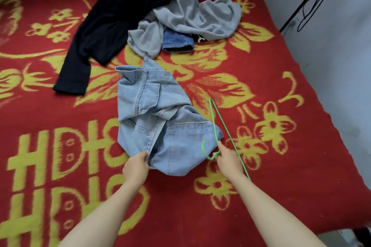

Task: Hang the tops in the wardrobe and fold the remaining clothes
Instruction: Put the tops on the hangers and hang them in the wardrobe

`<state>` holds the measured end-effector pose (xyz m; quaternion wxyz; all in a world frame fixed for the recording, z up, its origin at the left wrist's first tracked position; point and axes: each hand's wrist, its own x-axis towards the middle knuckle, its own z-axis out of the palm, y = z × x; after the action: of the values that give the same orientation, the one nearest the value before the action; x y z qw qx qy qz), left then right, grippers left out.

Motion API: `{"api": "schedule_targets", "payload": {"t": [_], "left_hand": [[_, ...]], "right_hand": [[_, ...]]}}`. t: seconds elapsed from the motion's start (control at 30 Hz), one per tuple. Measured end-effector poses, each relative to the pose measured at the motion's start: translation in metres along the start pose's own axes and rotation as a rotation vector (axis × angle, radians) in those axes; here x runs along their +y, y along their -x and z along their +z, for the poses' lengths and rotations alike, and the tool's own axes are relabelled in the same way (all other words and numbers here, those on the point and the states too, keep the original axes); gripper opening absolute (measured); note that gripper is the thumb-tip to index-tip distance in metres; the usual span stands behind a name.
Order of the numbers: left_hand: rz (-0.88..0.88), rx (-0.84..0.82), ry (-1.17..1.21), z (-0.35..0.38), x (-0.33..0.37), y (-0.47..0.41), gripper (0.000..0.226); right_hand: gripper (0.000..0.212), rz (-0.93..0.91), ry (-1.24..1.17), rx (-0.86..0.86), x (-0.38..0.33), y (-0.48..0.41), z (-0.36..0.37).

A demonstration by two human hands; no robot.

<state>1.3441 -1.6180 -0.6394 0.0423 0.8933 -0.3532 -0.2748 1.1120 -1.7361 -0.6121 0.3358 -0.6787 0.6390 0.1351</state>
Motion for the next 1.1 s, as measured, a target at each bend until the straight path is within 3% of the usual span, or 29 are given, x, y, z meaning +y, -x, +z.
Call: {"api": "schedule_targets", "payload": {"t": [0.07,0.23,0.43,0.6,0.73,0.9,1.1], "left_hand": [[-0.016,0.050,0.126,-0.016,-0.003,0.017,0.021],[0.009,0.176,0.404,-0.064,-0.011,0.073,0.018],[0.004,0.359,0.615,-0.117,-0.028,0.142,0.020],[-0.071,0.523,0.840,-0.154,-0.052,0.190,0.017],[-0.102,0.648,0.888,-0.180,-0.080,0.227,0.015],[-0.067,0.754,0.847,-0.221,-0.102,0.273,0.015],[0.081,0.824,0.789,-0.283,-0.126,0.307,0.025]], "right_hand": [[0.059,-0.034,0.055,-0.035,-0.010,0.016,0.007],[0.042,-0.034,-0.229,-0.011,-0.021,0.061,0.005],[0.033,-0.014,-0.210,0.058,-0.041,0.097,-0.006],[0.031,-0.034,-0.334,0.078,-0.055,0.124,-0.017],[0.036,-0.147,-0.311,0.103,-0.076,0.147,-0.022],[0.040,-0.425,-0.175,0.038,-0.127,0.182,0.000],[0.059,-0.742,-0.024,0.021,-0.198,0.244,0.033]]}}
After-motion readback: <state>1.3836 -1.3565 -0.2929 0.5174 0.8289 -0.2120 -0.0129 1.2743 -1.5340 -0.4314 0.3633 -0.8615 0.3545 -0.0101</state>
